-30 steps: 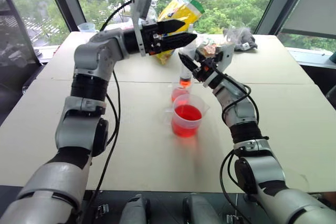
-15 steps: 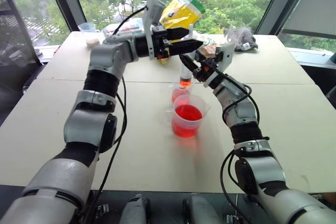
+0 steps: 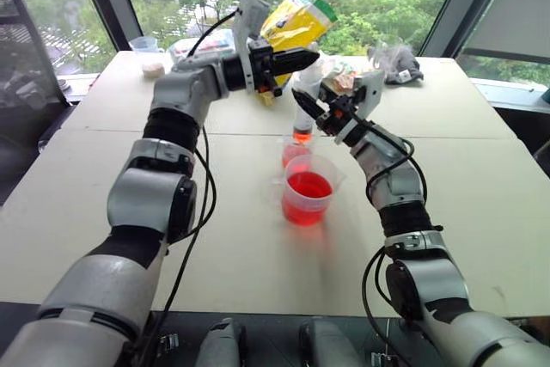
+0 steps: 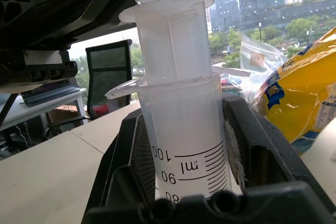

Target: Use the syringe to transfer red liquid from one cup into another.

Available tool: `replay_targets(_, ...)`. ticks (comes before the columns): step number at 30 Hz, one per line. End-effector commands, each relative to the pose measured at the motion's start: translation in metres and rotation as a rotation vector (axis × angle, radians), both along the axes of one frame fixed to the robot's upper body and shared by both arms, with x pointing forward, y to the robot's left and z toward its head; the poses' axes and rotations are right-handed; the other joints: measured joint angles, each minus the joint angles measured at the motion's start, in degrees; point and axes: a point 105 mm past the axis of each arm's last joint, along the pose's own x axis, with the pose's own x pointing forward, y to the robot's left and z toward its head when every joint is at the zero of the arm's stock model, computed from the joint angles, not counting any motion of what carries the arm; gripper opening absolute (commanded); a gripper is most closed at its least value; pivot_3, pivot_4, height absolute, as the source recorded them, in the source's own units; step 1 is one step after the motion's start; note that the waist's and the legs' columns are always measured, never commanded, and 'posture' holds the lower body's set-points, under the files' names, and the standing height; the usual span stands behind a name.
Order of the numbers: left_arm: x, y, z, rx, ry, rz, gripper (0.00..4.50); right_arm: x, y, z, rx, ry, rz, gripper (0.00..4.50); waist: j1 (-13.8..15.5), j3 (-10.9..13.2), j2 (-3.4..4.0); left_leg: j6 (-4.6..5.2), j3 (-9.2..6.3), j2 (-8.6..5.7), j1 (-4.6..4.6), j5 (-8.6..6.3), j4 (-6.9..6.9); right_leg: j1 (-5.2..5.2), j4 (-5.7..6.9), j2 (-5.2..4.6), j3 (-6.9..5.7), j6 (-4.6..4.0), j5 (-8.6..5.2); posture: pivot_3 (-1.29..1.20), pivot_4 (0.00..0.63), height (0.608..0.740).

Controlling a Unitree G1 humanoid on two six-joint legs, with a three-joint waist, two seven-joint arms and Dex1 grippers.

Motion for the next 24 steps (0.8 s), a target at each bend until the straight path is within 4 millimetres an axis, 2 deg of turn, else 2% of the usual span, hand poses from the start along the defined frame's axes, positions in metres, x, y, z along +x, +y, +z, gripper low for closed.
replay_targets(1, -0.007, -0.010, 0.007, 0.012, -0.035, -0.047, 0.02, -0.011, 0.005, 0.032, 0.007, -0.102, 0.017, 1.44, -0.02, 0.00, 0.00, 0.00, 0.00, 0.00, -0.01, 0.00, 0.00, 0.00, -0.01, 0.00, 0.00, 0.00, 0.00, 0.00, 0.150, 0.740)
replay_targets(10, -0.002, -0.010, -0.020, 0.056, 0.007, -0.037, 0.02, -0.018, 0.003, 0.053, 0.035, -0.126, 0.013, 1.44, -0.12, 0.00, 0.00, 0.00, -0.02, 0.00, 0.00, 0.00, -0.01, 0.00, 0.00, 0.01, 0.00, 0.00, 0.00, 0.00, 0.150, 0.740)
replay_targets(24, -0.006, -0.006, -0.064, 0.130, 0.082, -0.054, 0.02, -0.030, 0.006, 0.080, 0.042, -0.170, 0.024, 1.44, -0.07, 0.00, 0.00, 0.00, -0.02, 0.00, 0.00, 0.00, -0.01, 0.00, 0.00, 0.01, 0.00, 0.00, 0.00, 0.00, 0.150, 0.740)
